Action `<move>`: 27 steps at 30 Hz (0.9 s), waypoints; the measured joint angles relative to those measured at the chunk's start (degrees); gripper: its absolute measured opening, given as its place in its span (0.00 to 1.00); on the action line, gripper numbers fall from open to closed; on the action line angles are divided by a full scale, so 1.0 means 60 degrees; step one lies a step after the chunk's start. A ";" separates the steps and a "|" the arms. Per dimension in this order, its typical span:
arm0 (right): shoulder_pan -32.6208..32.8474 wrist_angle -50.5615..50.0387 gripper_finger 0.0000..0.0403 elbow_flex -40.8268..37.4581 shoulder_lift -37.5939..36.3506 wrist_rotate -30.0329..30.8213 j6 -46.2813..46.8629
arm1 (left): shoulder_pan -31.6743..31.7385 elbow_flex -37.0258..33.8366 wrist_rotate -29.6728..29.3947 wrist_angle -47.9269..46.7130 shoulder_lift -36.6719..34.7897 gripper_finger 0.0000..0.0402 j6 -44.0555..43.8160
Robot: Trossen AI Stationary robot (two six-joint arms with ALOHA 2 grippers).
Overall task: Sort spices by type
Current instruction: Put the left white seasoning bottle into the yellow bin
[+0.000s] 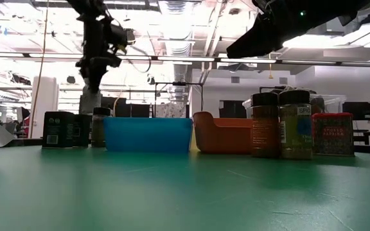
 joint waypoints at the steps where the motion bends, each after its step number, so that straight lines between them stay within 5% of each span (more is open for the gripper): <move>1: 0.0000 0.0000 0.65 0.0000 0.0000 0.0000 0.0000 | -0.0087 0.0192 -0.0138 0.0033 0.0001 0.49 0.0012; 7: -0.0022 0.0000 0.65 0.0000 0.0000 0.0001 -0.0003 | -0.0906 0.0528 -0.0392 0.1406 -0.0008 0.49 0.0508; 17: -0.0022 -0.0184 0.65 0.0000 0.0000 0.0045 0.0030 | -0.2435 0.0051 0.2238 0.6030 0.0268 0.49 0.0785; 27: -0.0028 -0.1249 0.65 0.0000 -0.0496 0.0655 0.0084 | -0.3048 0.1497 0.2902 0.6188 0.2712 0.49 0.0748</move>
